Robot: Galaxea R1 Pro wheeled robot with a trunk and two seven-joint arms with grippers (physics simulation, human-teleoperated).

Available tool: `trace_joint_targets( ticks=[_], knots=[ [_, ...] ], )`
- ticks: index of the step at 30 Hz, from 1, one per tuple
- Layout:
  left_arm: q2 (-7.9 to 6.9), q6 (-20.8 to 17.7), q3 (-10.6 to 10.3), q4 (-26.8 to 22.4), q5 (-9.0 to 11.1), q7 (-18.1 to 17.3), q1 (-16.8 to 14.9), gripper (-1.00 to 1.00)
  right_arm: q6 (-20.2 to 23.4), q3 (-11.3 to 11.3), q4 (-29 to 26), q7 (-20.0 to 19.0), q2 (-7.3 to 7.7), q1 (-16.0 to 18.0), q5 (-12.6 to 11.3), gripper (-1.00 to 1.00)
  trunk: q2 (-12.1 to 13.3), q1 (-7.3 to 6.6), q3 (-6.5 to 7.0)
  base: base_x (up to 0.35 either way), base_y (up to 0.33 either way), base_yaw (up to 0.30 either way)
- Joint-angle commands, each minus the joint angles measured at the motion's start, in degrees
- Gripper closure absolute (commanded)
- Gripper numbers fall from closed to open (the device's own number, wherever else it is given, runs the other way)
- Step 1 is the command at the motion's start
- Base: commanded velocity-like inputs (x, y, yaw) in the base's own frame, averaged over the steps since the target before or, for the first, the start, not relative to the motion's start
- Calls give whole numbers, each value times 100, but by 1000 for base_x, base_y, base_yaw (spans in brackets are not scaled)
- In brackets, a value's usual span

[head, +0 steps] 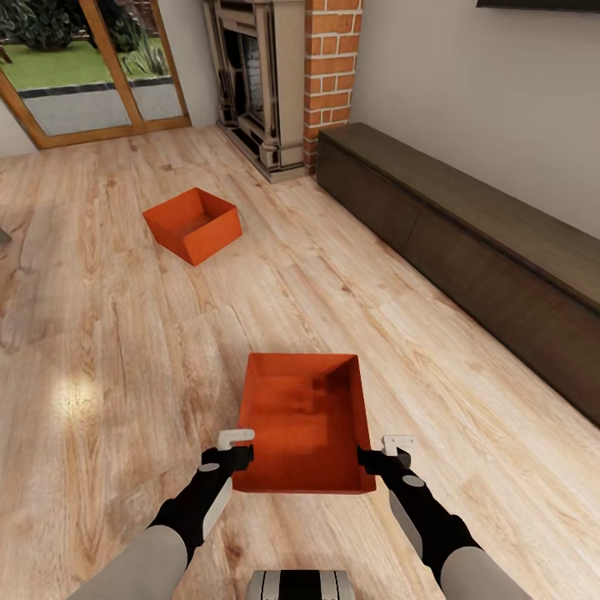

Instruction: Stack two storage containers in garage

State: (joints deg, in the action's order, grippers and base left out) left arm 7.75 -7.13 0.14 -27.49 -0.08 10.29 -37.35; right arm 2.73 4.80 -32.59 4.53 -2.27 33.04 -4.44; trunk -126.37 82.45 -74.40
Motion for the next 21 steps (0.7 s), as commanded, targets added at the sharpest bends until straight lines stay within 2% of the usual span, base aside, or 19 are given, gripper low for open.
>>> trace_joint_targets(
  ticks=[1, 15, 21],
  knots=[
    [4, -34, 0, -11, -1, 14, 0, -100, 29, 39, -11, 47, 9, -1, -47, -100, -43, 22, -22, 0, 0, 0],
    [-2, -34, 0, -27, -1, 16, 0, -100, 20, 39, -11, 47, -10, -1, -48, -100, -604, 329, -273, 0, 0, 0],
    [-2, -34, 1, -39, -1, 17, 0, -100, 23, 54, -7, 44, -17, -1, -50, -100, -604, 329, -273, 0, 0, 0]
  ],
)
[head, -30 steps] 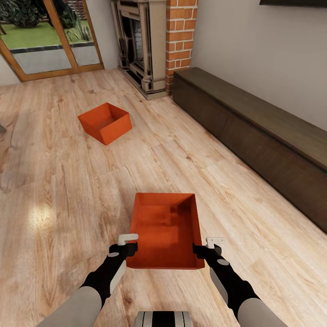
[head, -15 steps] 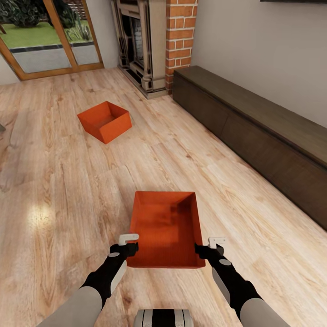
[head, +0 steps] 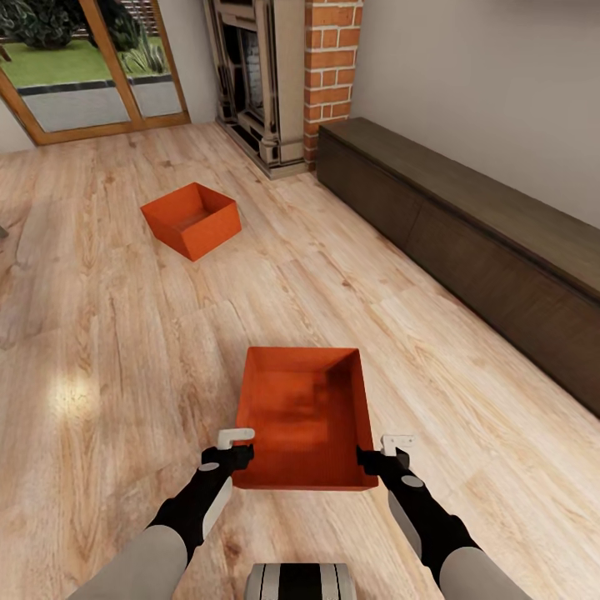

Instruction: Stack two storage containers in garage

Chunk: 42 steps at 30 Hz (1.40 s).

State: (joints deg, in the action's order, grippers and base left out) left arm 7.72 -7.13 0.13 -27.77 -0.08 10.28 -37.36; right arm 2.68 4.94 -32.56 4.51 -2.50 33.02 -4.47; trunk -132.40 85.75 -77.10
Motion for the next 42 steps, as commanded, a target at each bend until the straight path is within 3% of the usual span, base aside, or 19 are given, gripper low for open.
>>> trace_joint_targets(
  ticks=[1, 22, 27, 42],
  knots=[
    [1, -34, 2, -14, -1, 18, 0, -100, 28, 47, -10, 45, 5, -2, -49, -100, -1, -1, -4, 0, 0, 0],
    [-3, -34, 1, -18, -1, 18, 0, -100, 22, 78, 15, -28, -40, 1, -54, -100, -1, -1, -4, 0, 0, 0],
    [1, -27, -3, -18, -1, 17, 0, -100, 22, 70, 42, -29, -47, 1, -54, -100, -202, 109, -93, 0, 0, 0],
    [-7, -34, -4, -18, -1, 18, 0, -100, 22, 68, 54, -29, -41, -3, -54, -100, -202, 109, -93, 0, 0, 0]
  ],
)
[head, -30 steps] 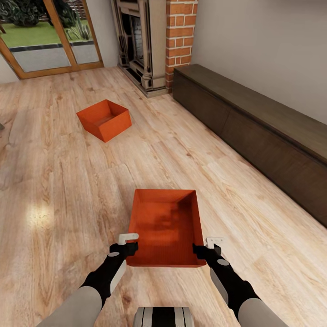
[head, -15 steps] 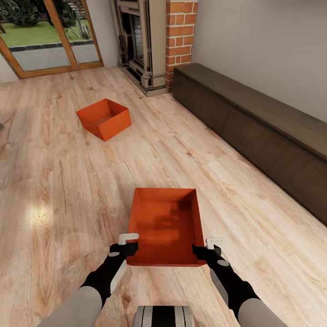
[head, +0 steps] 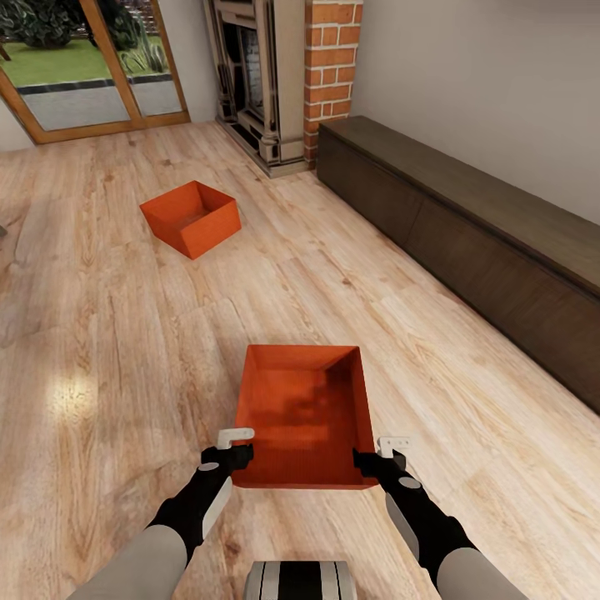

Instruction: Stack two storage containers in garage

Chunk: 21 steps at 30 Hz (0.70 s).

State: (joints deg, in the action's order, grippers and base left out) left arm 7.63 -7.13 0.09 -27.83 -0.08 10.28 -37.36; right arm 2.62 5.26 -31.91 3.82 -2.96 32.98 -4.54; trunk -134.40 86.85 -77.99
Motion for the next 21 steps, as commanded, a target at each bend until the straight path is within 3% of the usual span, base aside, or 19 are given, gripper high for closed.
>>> trace_joint_targets(
  ticks=[1, 5, 9, 21],
  knots=[
    [2, -34, 0, -12, -1, 18, 0, -100, 28, 38, -10, 40, 4, 2, -47, -100, -1, -1, -4, 0, 0, 0],
    [2, -34, 1, -12, -1, 18, 0, -100, 28, 44, -8, 40, 3, 0, -47, -100, -1, -1, -4, 0, 0, 0],
    [4, -27, 2, -12, -1, 18, 0, -100, 28, 45, -8, 40, 4, -1, -47, -100, -162, 87, -75, 0, 0, 0],
    [6, -34, 6, -12, 8, 34, 0, -100, 20, 44, -8, 44, -5, -1, -43, -100, -162, 87, -75, 0, 0, 0]
  ],
)
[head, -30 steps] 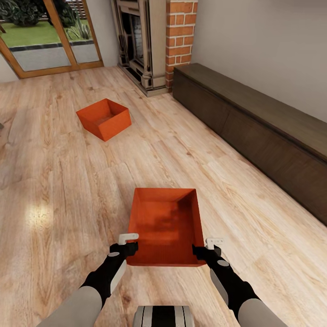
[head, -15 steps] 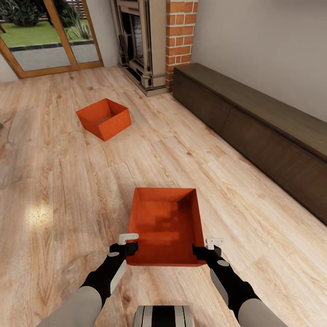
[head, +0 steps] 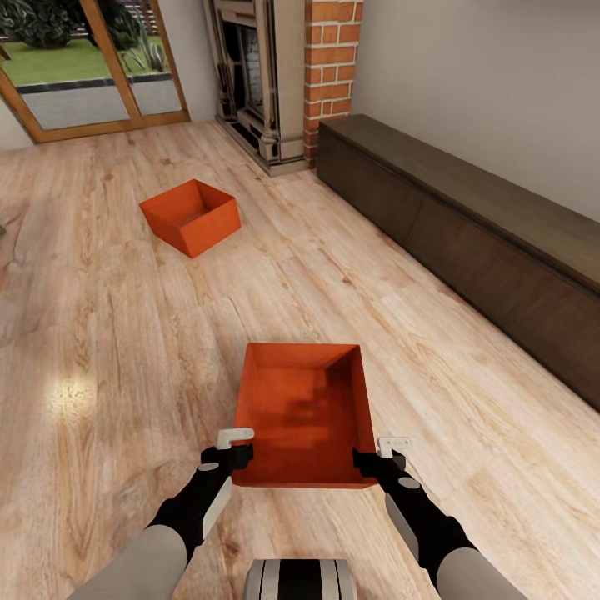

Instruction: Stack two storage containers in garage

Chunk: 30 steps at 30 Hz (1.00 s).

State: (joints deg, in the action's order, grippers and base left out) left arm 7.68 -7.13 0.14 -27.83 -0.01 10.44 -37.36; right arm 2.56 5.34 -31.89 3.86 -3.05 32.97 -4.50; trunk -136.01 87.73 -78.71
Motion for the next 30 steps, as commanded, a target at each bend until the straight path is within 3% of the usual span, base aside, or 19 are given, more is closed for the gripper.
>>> trace_joint_targets(
  ticks=[1, 12, 13, 14, 30],
  knots=[
    [1, -34, 1, -12, 0, 20, 0, -100, 25, 35, -10, 41, 4, 0, -46, -100, -1, -1, -4, 0, 0, 0],
    [-11, -44, 21, -20, 9, 46, 0, -100, 25, 28, -16, 45, 6, 7, -43, -100, -1, -1, -4, 0, 0, 0],
    [-11, -61, 26, -18, 9, 46, 0, 100, 25, 25, -14, 45, 6, 5, -43, -100, -1, -1, -4, 0, 0, 0],
    [-11, -85, 35, -12, 14, 46, 0, 100, 25, 11, -12, 45, 5, 6, -42, 100, -1, -1, -4, 0, 0, 0],
    [5, -95, 30, -12, 9, 49, 0, 100, 19, -24, -19, 45, 4, 5, -41, 100, -1, -1, -4, 0, 0, 0]
  ],
)
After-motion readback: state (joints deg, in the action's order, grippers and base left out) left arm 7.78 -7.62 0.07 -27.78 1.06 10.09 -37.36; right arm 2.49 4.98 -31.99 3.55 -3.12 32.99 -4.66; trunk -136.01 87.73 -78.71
